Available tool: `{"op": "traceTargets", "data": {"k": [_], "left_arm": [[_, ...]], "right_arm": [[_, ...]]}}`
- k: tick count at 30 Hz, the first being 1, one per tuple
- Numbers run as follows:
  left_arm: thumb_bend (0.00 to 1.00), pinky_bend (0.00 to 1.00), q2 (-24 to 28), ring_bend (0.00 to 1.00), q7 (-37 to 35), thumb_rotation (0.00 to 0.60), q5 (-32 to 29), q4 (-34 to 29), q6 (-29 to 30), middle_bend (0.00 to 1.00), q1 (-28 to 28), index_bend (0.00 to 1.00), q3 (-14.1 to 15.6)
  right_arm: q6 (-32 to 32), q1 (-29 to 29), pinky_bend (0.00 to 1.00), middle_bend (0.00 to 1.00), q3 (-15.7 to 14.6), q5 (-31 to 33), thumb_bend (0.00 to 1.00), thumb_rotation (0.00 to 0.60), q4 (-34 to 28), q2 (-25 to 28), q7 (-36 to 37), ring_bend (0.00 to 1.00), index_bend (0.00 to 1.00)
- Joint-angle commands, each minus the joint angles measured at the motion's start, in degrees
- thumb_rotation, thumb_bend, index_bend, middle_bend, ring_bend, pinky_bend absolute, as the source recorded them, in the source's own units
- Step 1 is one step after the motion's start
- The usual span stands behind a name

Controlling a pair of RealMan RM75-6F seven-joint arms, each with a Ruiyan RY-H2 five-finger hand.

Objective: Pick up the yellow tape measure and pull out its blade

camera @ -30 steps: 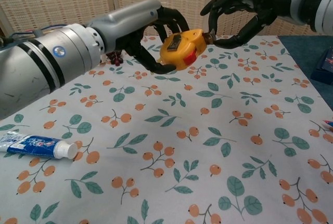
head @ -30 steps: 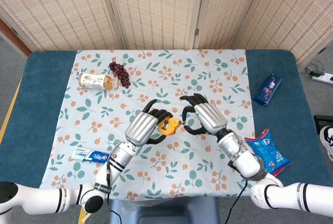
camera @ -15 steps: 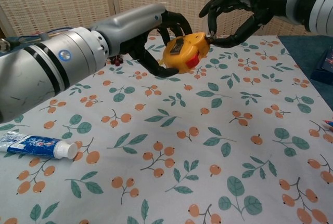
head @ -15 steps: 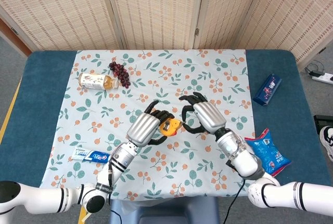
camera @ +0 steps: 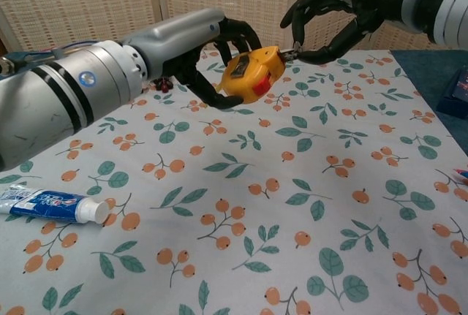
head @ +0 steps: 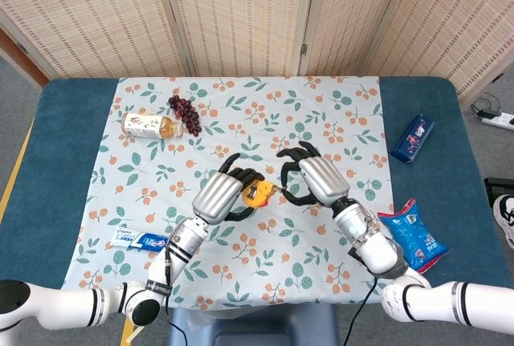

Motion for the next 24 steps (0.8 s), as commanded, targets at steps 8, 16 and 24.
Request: {"op": "traceTargets", "data": {"k": [8, 16, 24], "left_arm": [[0.38, 0.09, 1.48, 0.47, -4.60, 0.600, 4.29, 6.81, -0.05, 0.55, 2.13, 0.62, 3.47], [0.38, 0.09, 2.50, 0.47, -10.30, 0.600, 7.59, 13.75, -0.36, 0.55, 4.34, 0.62, 6.31], [0.38, 0.09, 2.75, 0.47, -15.92, 0.600, 10.95, 19.50, 0.93, 0.55, 6.29, 0.62, 7.78]], "right_arm": [[1.53, -3.49, 0.04, 0.24, -1.05, -2.75, 0.40, 0.600, -3.64, 5.12, 2.85, 0.17, 0.68], [2.89, -8.49, 0.04, 0.24, -2.63, -7.91, 0.40, 0.600, -6.68, 11.93, 9.12, 0.17, 0.68], [6.14, -14.43, 0.04, 0.24, -3.91, -16.01, 0.40, 0.600, -10.09, 20.20, 18.28, 0.17, 0.68]]}}
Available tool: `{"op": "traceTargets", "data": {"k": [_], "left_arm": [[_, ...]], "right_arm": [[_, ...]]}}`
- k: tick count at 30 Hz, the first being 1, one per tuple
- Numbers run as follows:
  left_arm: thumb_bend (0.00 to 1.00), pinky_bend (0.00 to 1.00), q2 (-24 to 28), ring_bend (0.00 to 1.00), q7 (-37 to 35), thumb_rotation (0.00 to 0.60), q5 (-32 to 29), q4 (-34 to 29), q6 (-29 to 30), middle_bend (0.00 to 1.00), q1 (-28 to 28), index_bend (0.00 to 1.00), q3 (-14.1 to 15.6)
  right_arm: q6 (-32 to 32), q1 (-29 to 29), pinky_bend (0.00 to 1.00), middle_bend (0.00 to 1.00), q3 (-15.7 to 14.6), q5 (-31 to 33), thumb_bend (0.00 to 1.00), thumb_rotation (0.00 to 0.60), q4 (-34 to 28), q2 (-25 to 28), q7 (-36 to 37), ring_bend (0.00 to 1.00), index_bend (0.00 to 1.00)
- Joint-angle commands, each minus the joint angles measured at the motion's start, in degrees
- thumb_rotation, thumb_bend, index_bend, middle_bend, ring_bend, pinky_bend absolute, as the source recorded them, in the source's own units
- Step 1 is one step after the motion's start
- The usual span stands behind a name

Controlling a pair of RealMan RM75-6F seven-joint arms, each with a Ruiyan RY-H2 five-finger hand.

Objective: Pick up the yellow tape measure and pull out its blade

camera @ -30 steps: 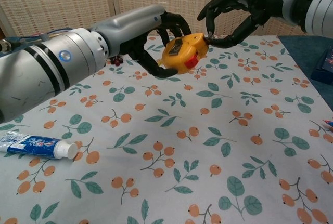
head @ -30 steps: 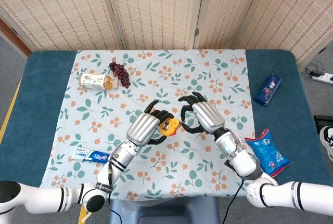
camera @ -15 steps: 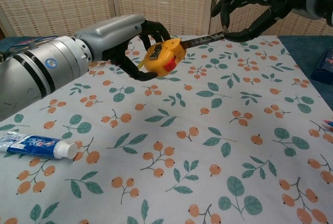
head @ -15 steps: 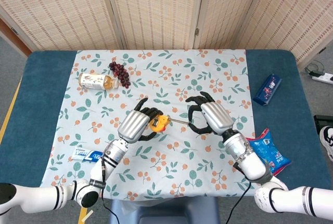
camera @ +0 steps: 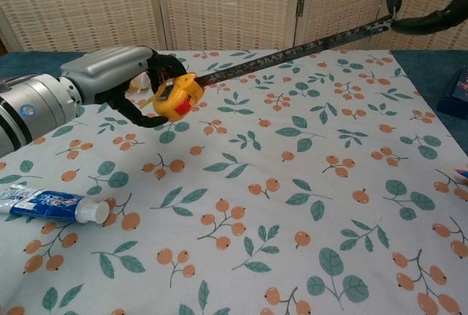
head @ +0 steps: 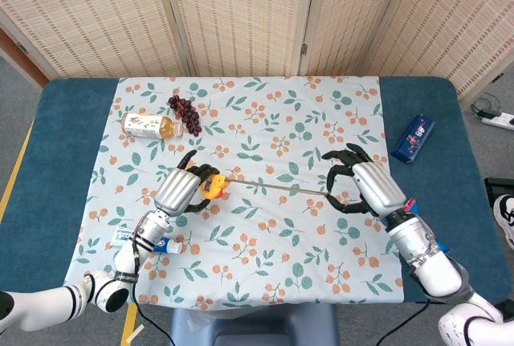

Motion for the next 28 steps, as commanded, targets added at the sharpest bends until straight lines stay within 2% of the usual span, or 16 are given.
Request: {"op": "traceTargets", "data": {"k": [1, 15, 28], "left_arm": [[0.38, 0.09, -0.01, 0.47, -2.25, 0.600, 1.73, 2.14, 1.09, 0.55, 0.92, 0.62, 0.59], [0.38, 0.09, -0.73, 0.47, -6.22, 0.600, 3.67, 7.17, 1.24, 0.55, 2.28, 0.62, 0.79], [0.38, 0.09, -1.37, 0.47, -5.88, 0.600, 4.25, 7.09, 0.40, 0.55, 2.00, 0.62, 0.09]], "right_arm": [[2.14, -2.90, 0.04, 0.24, -0.67, -3.66, 0.40, 0.600, -1.74, 3.60, 4.20, 0.17, 0.68], [10.54, -11.32, 0.04, 0.24, -2.17, -14.33, 0.40, 0.600, -2.33, 14.44, 20.30, 0.17, 0.68], [14.77, -14.65, 0.04, 0.24, -3.11, -17.88, 0.40, 0.600, -0.65, 17.74, 27.04, 0.17, 0.68]]}}
